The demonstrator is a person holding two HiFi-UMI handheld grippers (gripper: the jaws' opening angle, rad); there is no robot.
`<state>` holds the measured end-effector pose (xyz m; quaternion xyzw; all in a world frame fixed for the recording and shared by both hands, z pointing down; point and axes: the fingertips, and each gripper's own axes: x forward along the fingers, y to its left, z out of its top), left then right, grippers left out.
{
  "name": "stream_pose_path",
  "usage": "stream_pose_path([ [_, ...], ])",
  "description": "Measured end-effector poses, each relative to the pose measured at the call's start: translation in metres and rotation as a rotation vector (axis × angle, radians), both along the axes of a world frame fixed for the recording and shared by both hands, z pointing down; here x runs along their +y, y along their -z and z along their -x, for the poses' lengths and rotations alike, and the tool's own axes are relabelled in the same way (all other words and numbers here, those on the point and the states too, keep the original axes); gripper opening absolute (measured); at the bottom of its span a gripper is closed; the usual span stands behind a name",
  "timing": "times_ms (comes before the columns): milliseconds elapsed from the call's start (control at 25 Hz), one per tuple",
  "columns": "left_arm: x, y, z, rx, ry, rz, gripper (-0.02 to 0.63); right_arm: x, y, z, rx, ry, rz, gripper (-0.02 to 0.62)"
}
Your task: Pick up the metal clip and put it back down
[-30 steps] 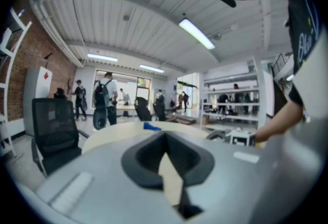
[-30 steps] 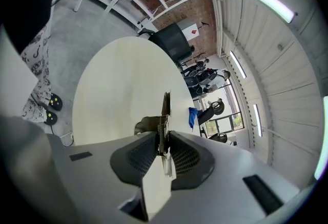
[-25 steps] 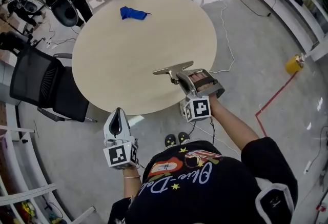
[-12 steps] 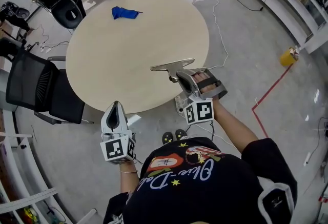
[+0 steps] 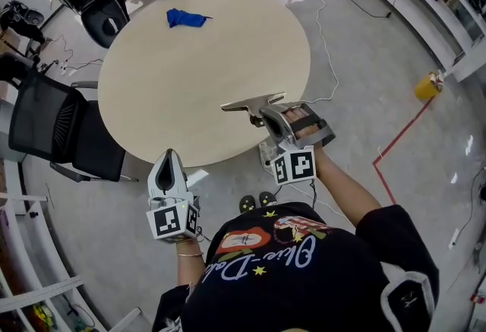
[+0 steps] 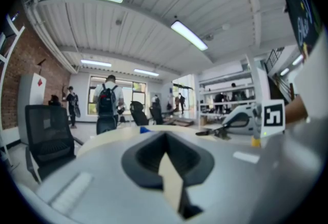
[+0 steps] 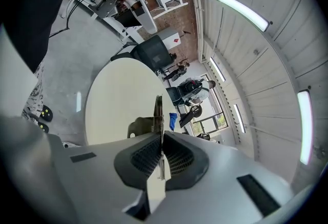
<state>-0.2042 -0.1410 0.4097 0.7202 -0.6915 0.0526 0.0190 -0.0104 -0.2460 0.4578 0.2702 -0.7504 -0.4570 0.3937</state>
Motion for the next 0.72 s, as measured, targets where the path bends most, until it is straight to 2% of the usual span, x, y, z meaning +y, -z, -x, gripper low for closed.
stream_pose_path([
  [360, 0.004, 0.0, -0.003, -0.006, -0.008, 0.004, -0.002, 0.0, -0.005, 0.002, -0.019, 0.007, 0.009, 0.017],
  [720, 0.016, -0.001, 0.002, -0.019, 0.028, 0.019, -0.002, -0.034, -0.054, 0.018, 0.05, 0.023, 0.05, 0.017],
])
